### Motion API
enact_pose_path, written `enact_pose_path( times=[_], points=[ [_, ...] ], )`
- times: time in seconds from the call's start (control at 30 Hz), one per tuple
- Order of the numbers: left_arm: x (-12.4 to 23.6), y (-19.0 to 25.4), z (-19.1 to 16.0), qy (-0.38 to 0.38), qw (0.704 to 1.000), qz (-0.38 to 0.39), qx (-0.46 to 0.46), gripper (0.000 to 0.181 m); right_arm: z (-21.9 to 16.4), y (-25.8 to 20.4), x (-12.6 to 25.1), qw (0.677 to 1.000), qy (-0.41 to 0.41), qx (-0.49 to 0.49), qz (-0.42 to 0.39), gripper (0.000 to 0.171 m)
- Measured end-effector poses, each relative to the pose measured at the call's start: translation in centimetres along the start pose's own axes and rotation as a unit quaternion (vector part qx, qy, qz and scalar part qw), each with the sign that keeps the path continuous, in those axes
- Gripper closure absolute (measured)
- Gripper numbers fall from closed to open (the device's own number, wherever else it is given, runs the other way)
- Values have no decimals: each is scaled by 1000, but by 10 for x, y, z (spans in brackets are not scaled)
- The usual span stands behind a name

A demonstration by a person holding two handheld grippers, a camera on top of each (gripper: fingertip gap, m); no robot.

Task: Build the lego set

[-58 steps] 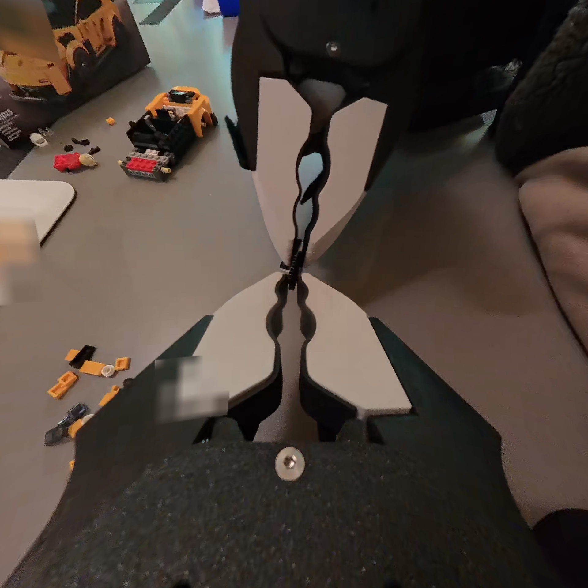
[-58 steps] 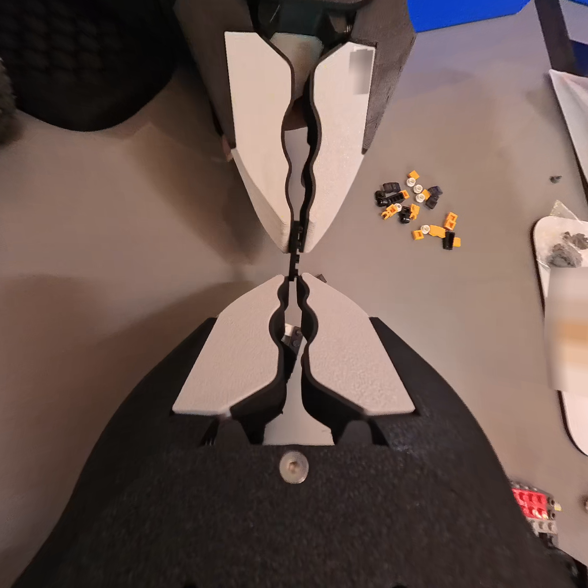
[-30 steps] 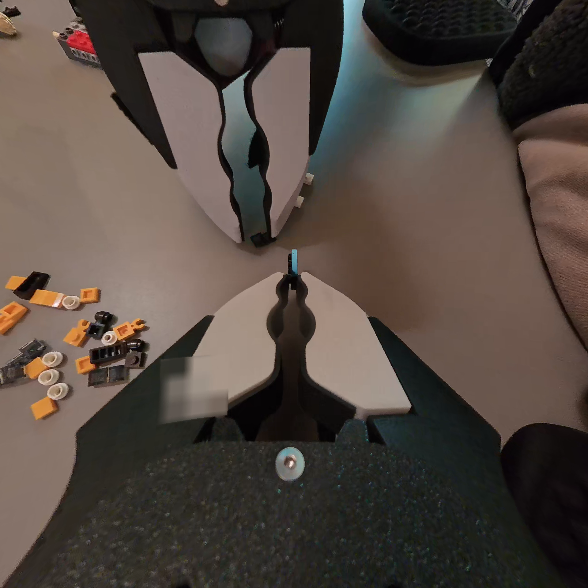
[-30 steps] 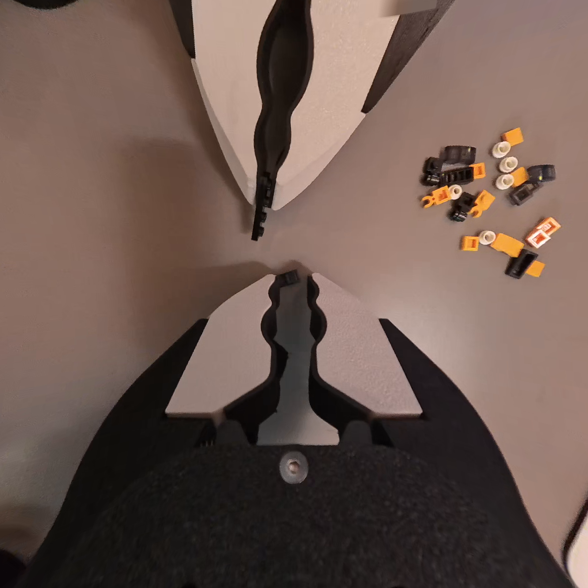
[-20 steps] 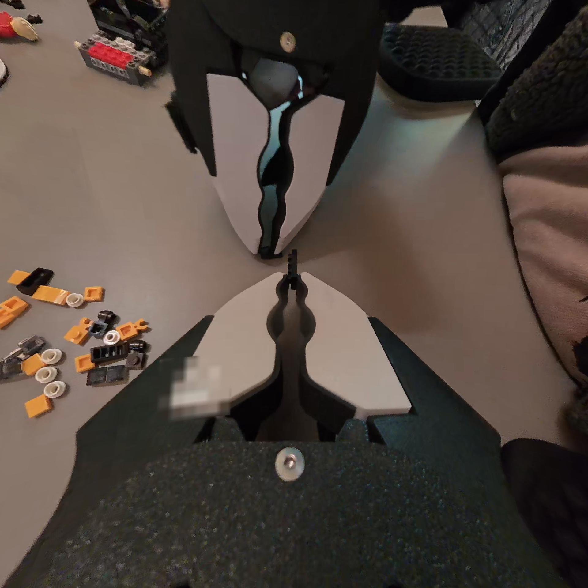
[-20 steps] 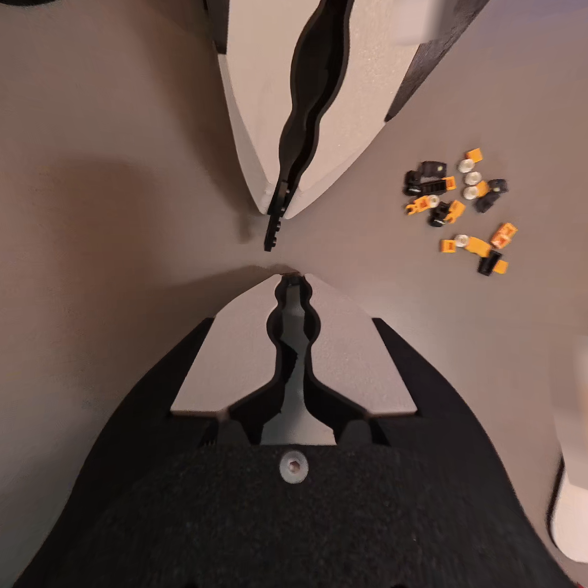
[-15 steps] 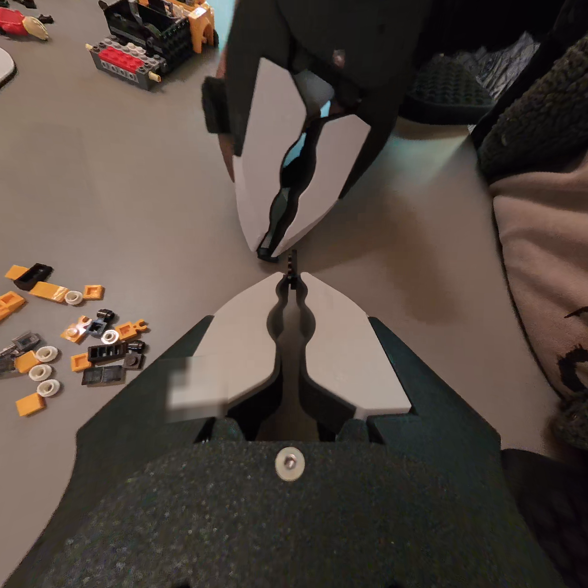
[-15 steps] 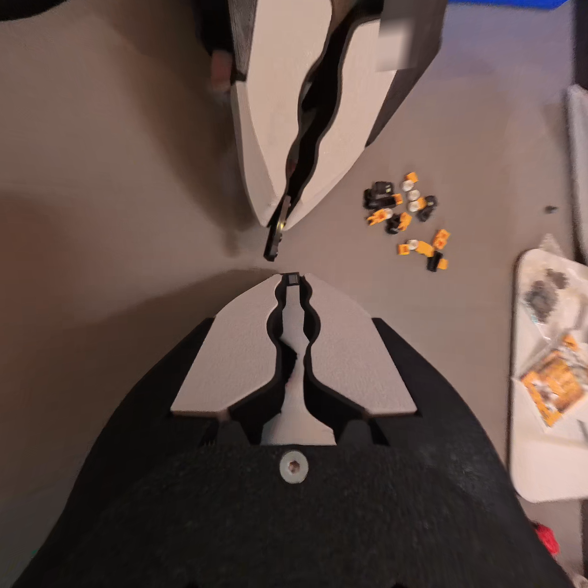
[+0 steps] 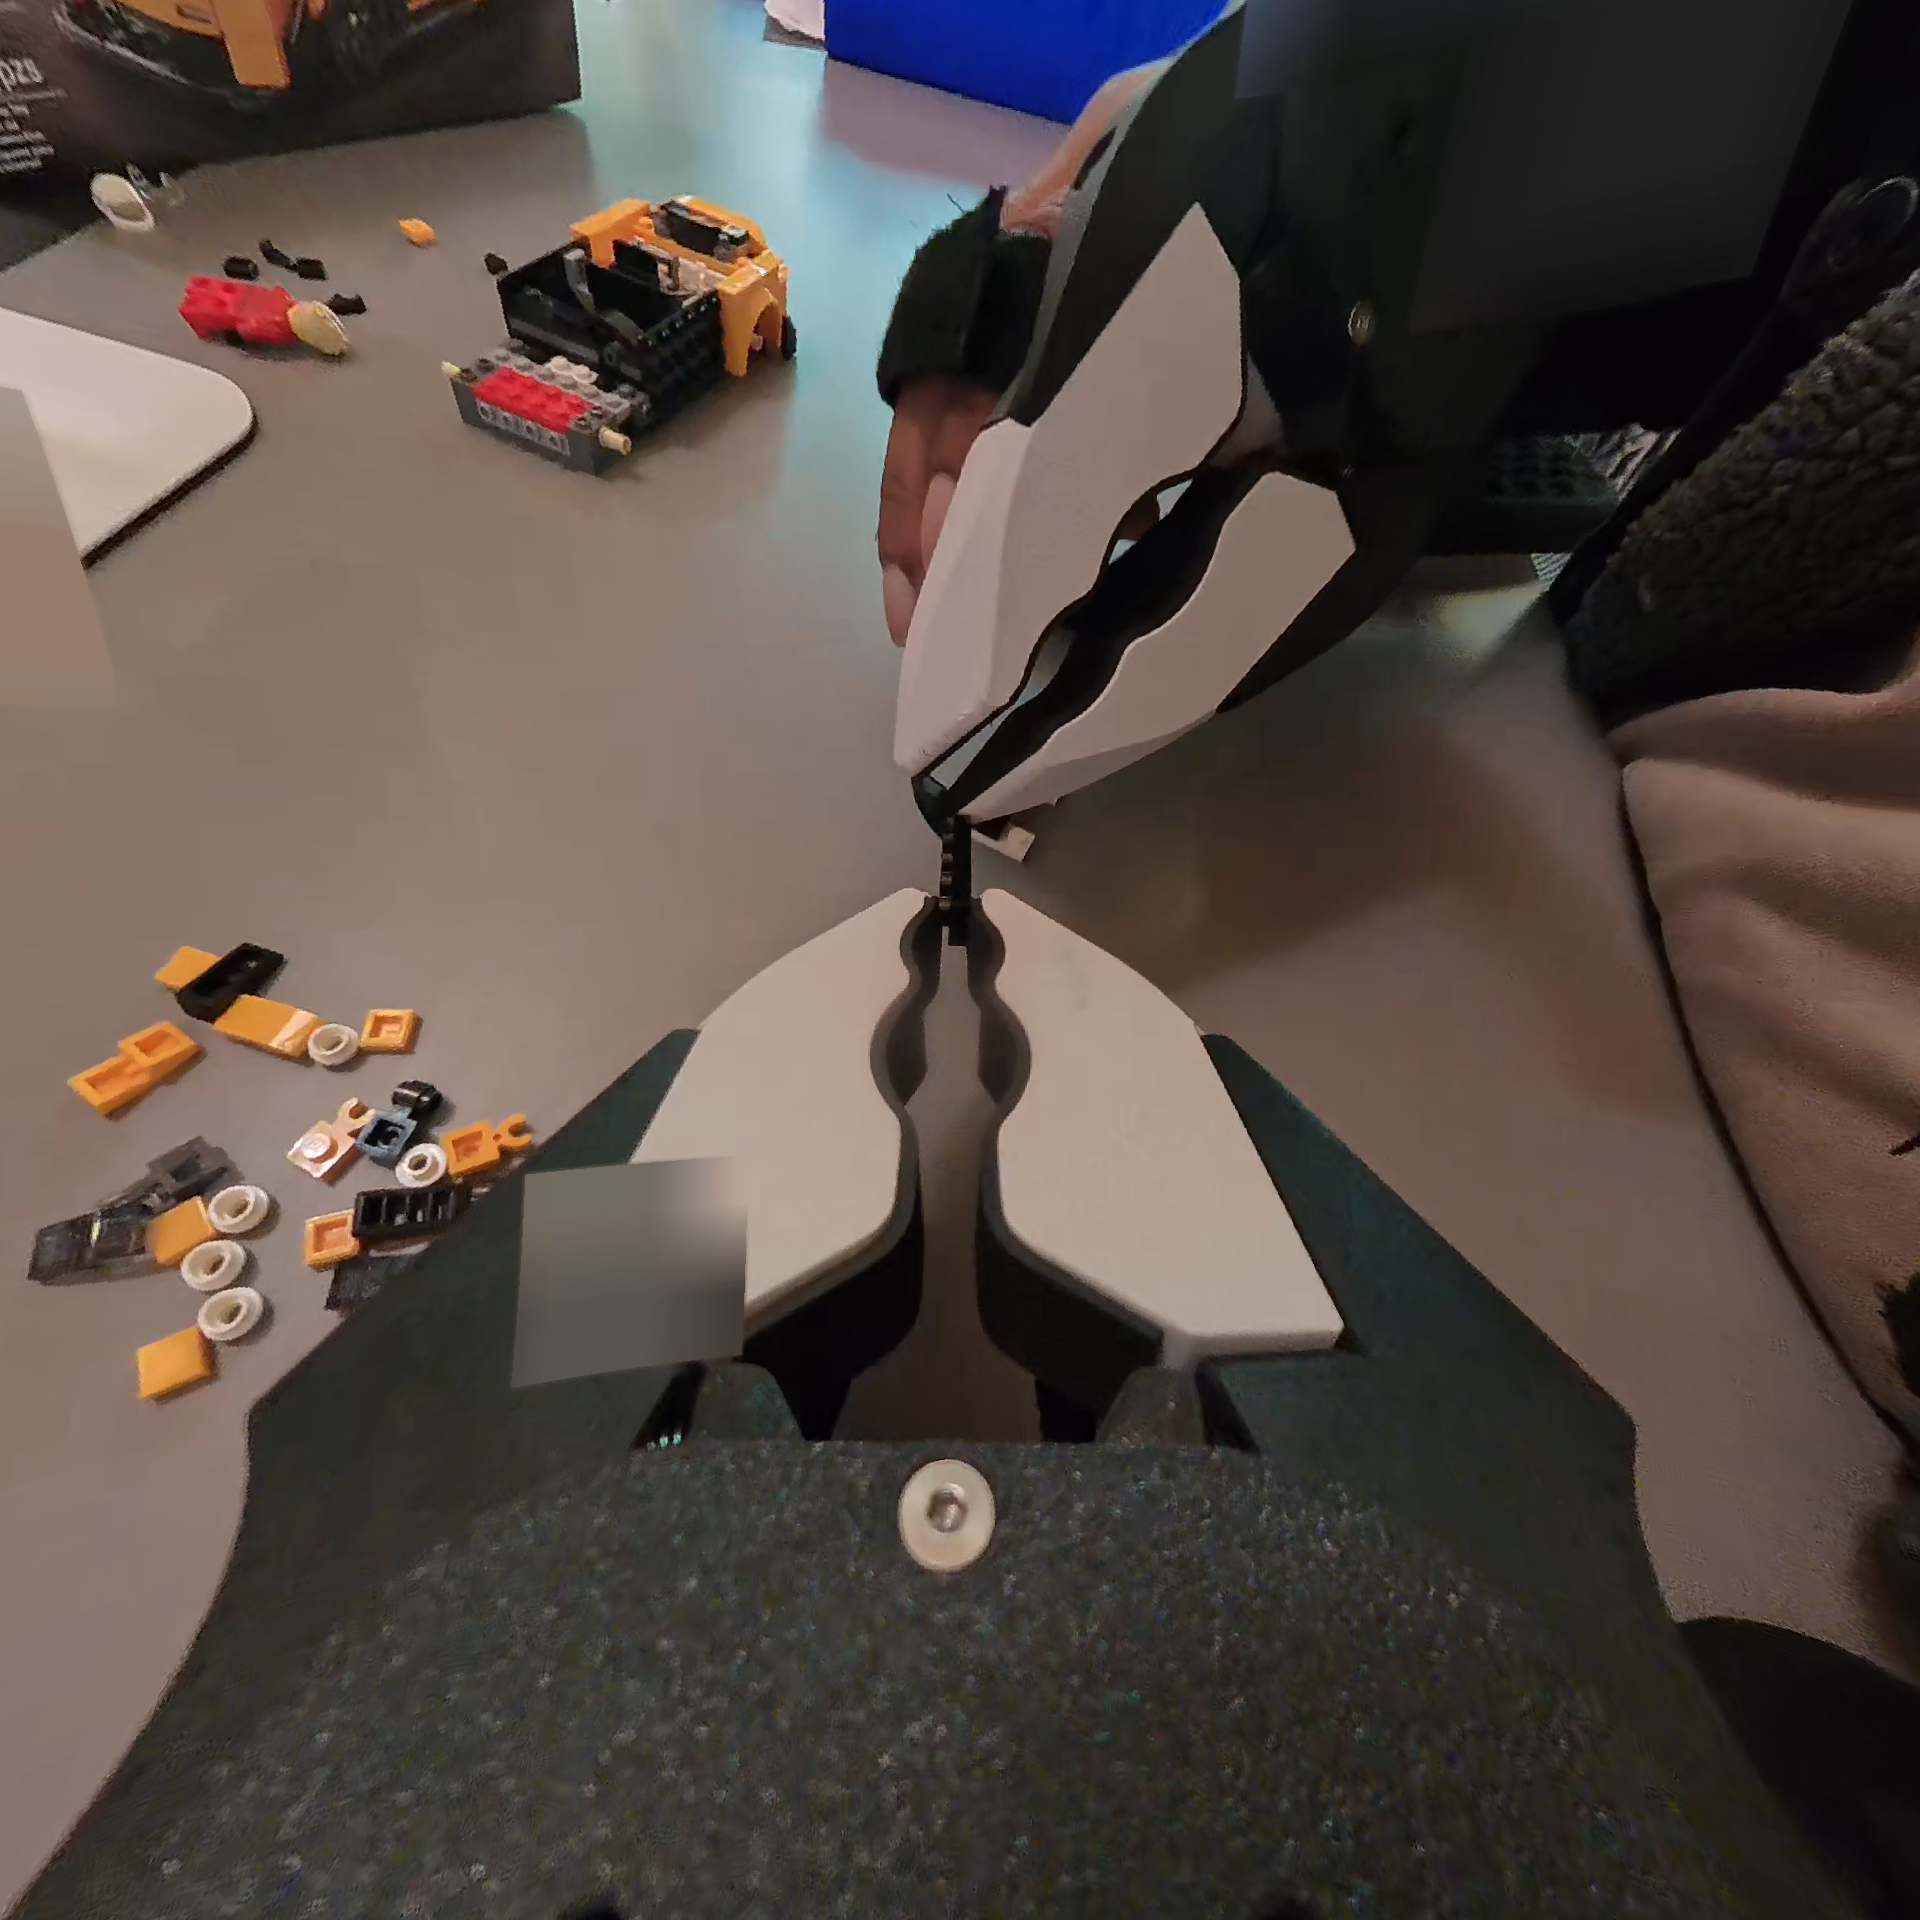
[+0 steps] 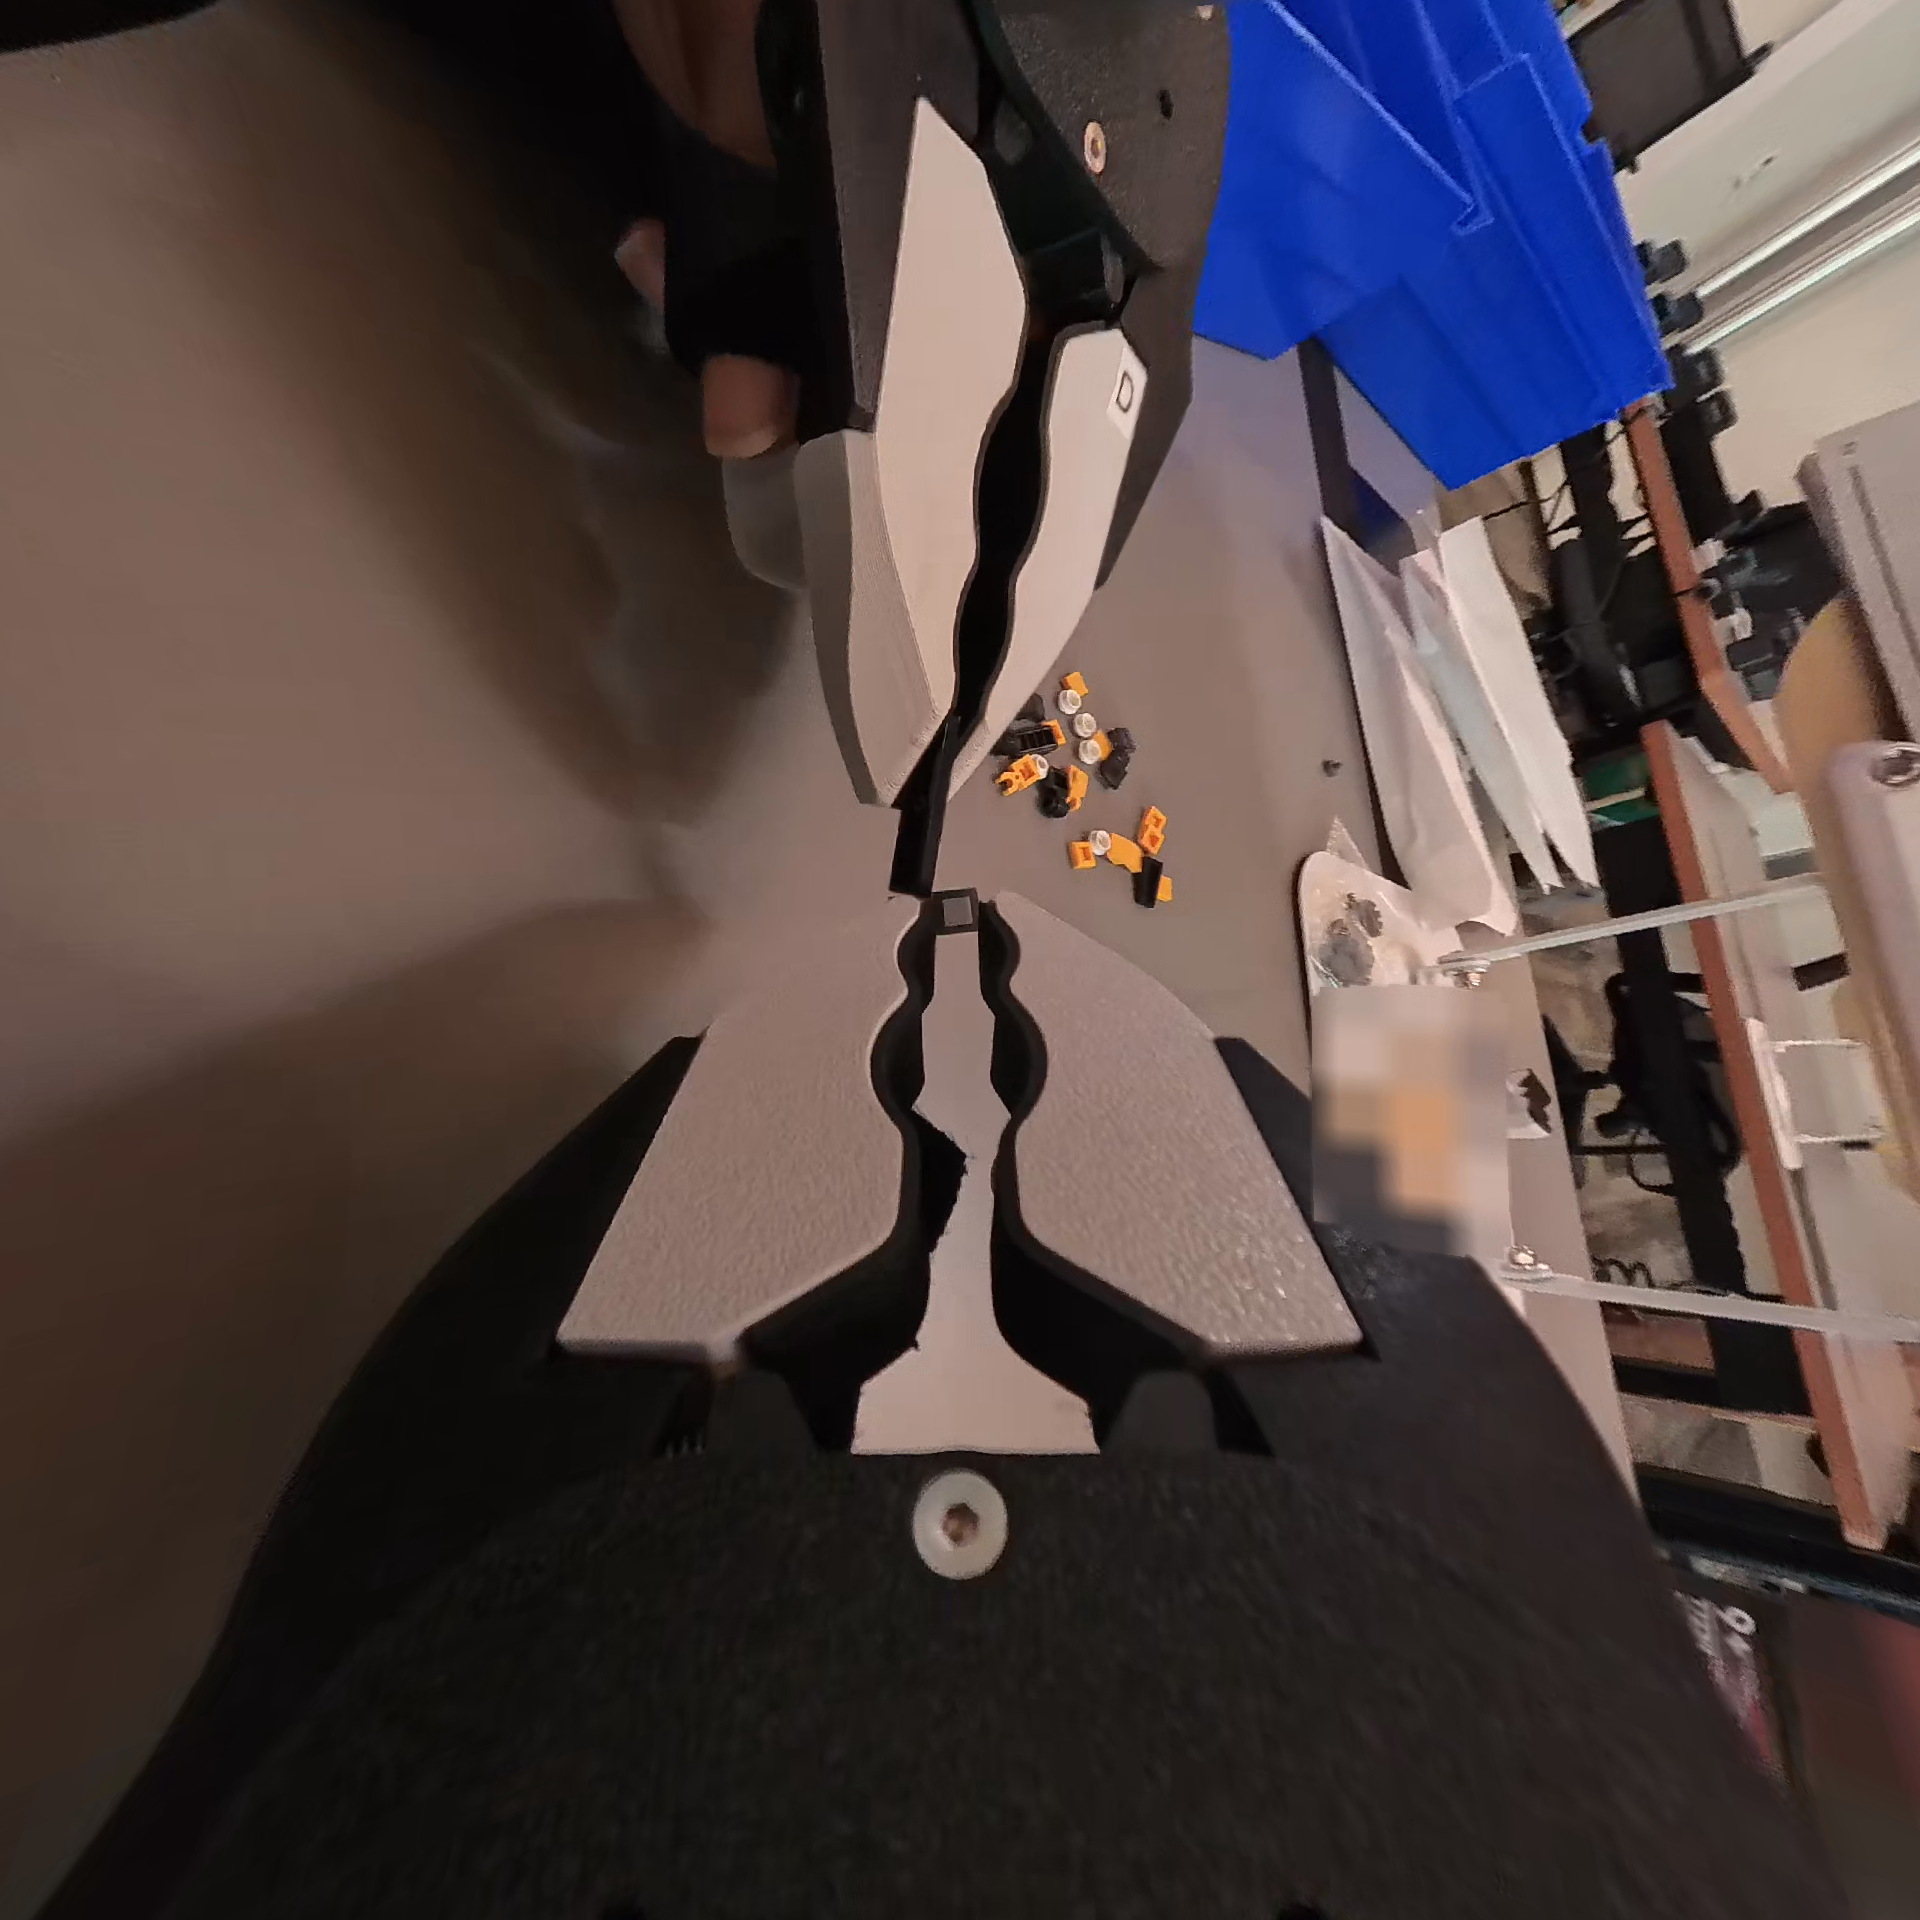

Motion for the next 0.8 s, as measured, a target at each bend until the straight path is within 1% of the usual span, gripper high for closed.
enact_pose_path(
  times=[0.03,0.2,0.33,0.6,0.8],
  points=[
    [0,1,1,5,1000,-3,2,177,0,-1,1,1000,-3,5,-8,164],
    [-2,2,2,16,999,-18,23,177,3,-6,1,998,-20,33,-42,164],
    [-1,2,6,40,995,-54,75,177,4,-8,2,997,-22,42,-58,164],
    [-1,-1,7,44,990,-52,123,176,7,-6,5,995,-17,40,-85,163],
    [-5,-5,6,42,981,-42,186,174,9,-8,5,993,-18,46,-108,163]
  ],
)
Point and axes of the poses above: each gripper's, where its closed fingertips meet, x back along the fingers, z out of its top, y = z × x across the jaws, the point moved 7 cm from there along x, back along the fingers, and after that the axes turned 11 degrees about x, right-handed, at the moved point
